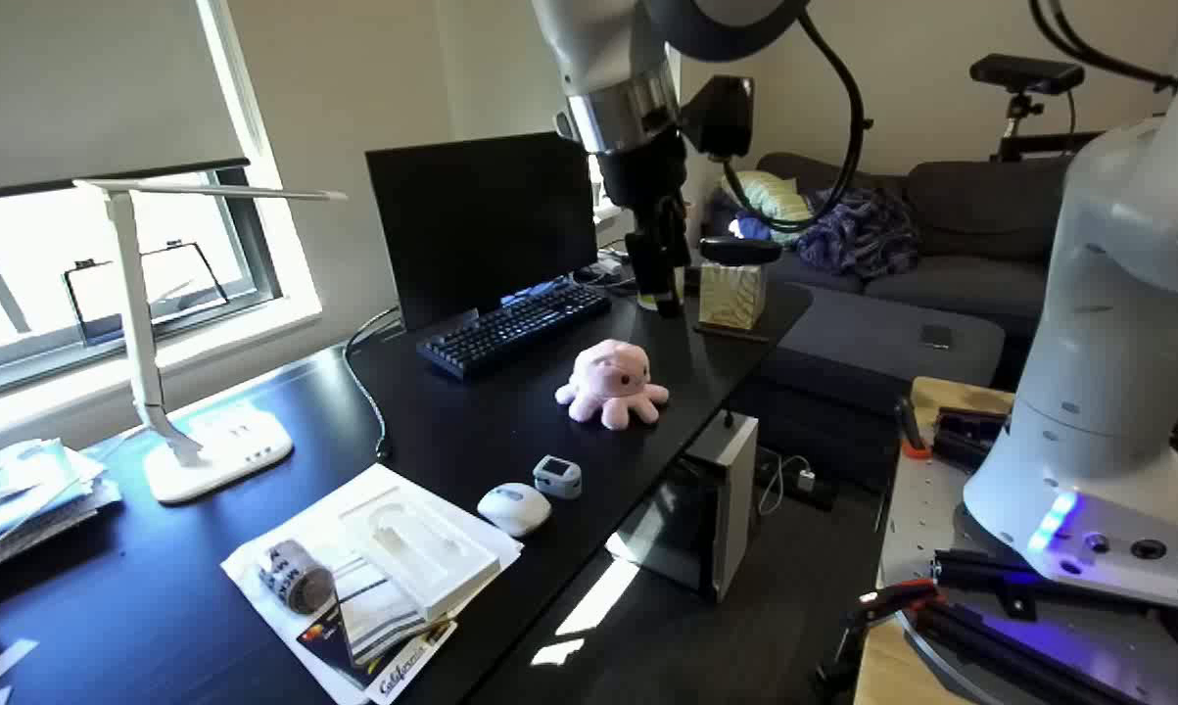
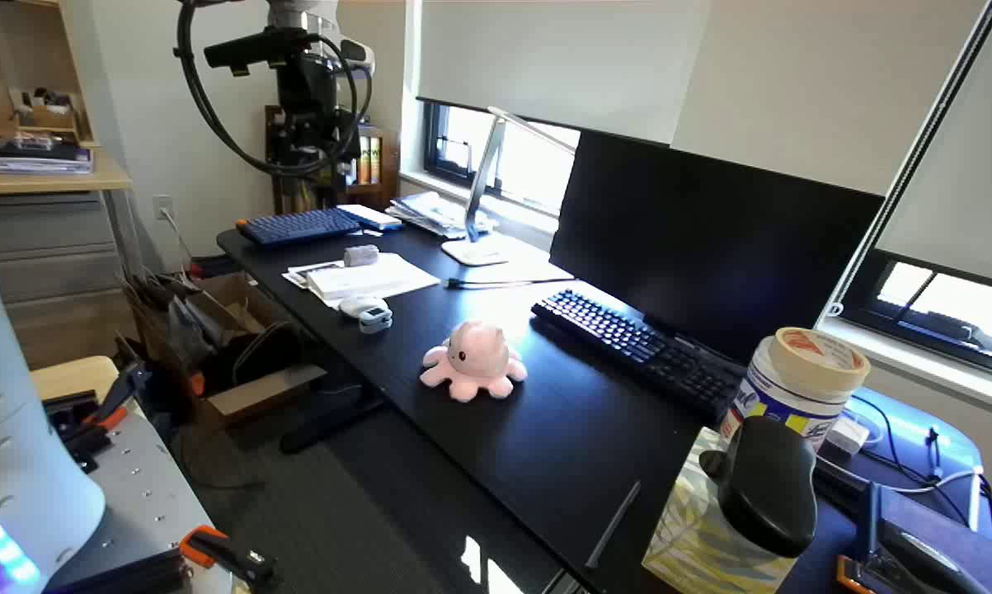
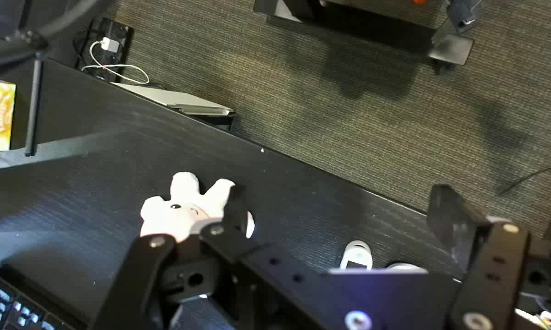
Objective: Put the case on the box on the table left of the plushy
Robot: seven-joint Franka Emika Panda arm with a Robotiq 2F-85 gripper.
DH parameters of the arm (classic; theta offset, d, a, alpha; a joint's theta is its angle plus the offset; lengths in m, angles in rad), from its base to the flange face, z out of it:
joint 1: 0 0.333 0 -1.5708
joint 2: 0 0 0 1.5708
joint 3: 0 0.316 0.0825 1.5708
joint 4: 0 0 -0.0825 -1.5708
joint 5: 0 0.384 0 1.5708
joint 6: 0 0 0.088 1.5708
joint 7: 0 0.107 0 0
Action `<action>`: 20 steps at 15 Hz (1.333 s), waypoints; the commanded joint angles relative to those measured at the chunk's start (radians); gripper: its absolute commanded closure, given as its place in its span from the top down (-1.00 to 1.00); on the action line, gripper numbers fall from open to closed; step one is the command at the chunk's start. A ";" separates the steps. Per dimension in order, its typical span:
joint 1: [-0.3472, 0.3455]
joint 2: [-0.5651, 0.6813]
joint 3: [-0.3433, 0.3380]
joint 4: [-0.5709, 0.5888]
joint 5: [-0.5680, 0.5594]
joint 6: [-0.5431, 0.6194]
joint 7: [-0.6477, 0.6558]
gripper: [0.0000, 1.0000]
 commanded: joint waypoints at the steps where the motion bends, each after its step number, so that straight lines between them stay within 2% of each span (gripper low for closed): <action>1: 0.030 0.003 -0.028 0.002 -0.007 -0.004 0.007 1.00; 7: -0.010 -0.157 -0.193 -0.127 0.139 0.161 -0.032 1.00; 12: -0.137 -0.279 -0.348 -0.211 0.111 0.233 -0.050 1.00; 17: -0.273 -0.254 -0.512 -0.144 0.097 0.250 -0.190 1.00; 20: -0.321 -0.191 -0.605 -0.065 0.095 0.248 -0.316 1.00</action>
